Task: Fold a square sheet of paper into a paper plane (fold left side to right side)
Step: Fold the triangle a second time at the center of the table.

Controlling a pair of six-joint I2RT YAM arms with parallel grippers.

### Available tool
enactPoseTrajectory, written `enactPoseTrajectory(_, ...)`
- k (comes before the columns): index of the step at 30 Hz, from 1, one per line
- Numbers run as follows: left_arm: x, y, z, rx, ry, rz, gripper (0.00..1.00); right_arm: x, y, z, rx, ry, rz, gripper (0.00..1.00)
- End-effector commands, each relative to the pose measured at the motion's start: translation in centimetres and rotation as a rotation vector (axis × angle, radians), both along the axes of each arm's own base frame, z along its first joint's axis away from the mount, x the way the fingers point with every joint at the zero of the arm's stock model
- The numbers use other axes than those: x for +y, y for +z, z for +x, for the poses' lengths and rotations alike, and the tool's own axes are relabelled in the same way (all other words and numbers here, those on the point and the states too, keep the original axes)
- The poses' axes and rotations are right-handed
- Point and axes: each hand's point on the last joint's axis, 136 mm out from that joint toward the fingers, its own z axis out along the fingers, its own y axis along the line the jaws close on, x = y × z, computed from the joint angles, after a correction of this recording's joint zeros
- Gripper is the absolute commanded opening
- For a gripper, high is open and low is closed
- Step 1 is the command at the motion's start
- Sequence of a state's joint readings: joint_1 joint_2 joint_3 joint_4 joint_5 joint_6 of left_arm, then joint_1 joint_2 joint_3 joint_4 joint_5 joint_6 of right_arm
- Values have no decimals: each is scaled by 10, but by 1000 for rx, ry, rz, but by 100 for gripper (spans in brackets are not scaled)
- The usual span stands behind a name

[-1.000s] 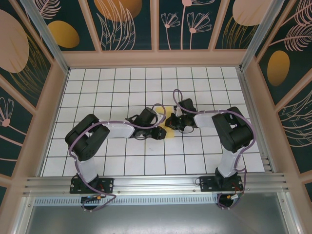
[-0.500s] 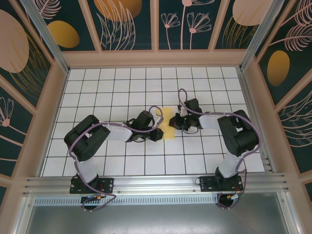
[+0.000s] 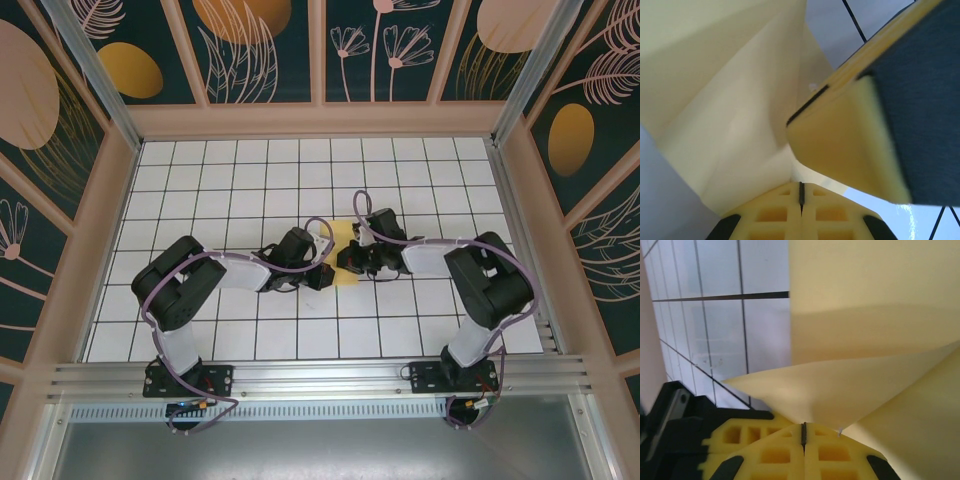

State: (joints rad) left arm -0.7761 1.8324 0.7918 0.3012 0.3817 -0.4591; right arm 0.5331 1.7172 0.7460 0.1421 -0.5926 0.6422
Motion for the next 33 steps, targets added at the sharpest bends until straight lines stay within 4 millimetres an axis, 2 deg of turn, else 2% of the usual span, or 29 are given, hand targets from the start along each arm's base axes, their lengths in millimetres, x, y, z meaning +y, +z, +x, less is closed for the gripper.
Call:
enactPoseTrajectory(1,17,-24,-20,94,3,79,3,7,-3,12,-13,-13,-6,0)
enactPoseTrajectory(12,20,-28,-22,96,5,91,2,-9,-23,26,-20,-68,-141,0)
enactPoseTrajectory(20,22,-30,-23,99,7,96,1,-33,-24,48,-42,-119,-186,0)
enactPoseTrajectory(27,22,-29,-23,96,8,95,1,-65,-28,75,-55,-182,-212,0)
enactPoseTrajectory(30,21,-26,-22,91,8,89,1,-71,-19,86,-85,-191,-203,0)
enactPoseTrajectory(33,20,-24,-21,86,8,84,1,-71,0,92,-132,-187,-181,0)
